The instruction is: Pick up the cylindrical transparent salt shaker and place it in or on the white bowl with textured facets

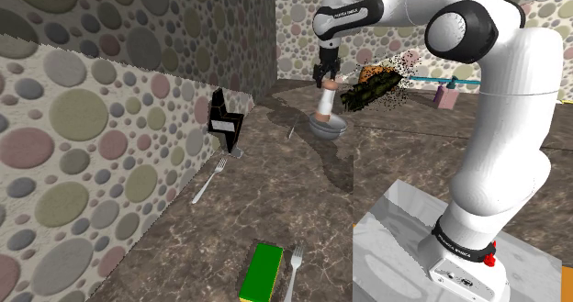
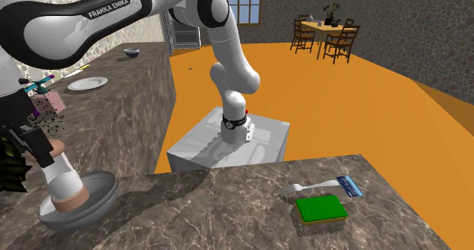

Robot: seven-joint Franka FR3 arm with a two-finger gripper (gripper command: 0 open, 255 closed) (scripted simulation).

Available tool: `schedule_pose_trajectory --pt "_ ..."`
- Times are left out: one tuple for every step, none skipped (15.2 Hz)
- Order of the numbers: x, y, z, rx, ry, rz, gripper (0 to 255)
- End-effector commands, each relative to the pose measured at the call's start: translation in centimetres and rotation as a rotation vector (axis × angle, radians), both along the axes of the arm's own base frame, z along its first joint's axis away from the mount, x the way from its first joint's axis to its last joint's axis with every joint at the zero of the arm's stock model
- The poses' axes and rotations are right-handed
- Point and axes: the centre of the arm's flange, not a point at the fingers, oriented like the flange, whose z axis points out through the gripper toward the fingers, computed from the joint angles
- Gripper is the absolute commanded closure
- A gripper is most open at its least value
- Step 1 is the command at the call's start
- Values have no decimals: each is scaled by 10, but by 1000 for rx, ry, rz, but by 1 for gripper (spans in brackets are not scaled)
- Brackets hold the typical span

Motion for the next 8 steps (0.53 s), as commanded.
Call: schedule_pose_trajectory --pt "-1 1 13 0 0 0 0" --pt "-1 2 26 0 0 0 0" --pt "-2 3 39 0 0 0 0" --pt "-2 3 50 0 0 0 0" --pt "-2 3 50 0 0 0 0" --pt "-2 3 50 0 0 0 0" --pt "-2 3 50 0 0 0 0" --pt "-2 3 50 0 0 0 0"
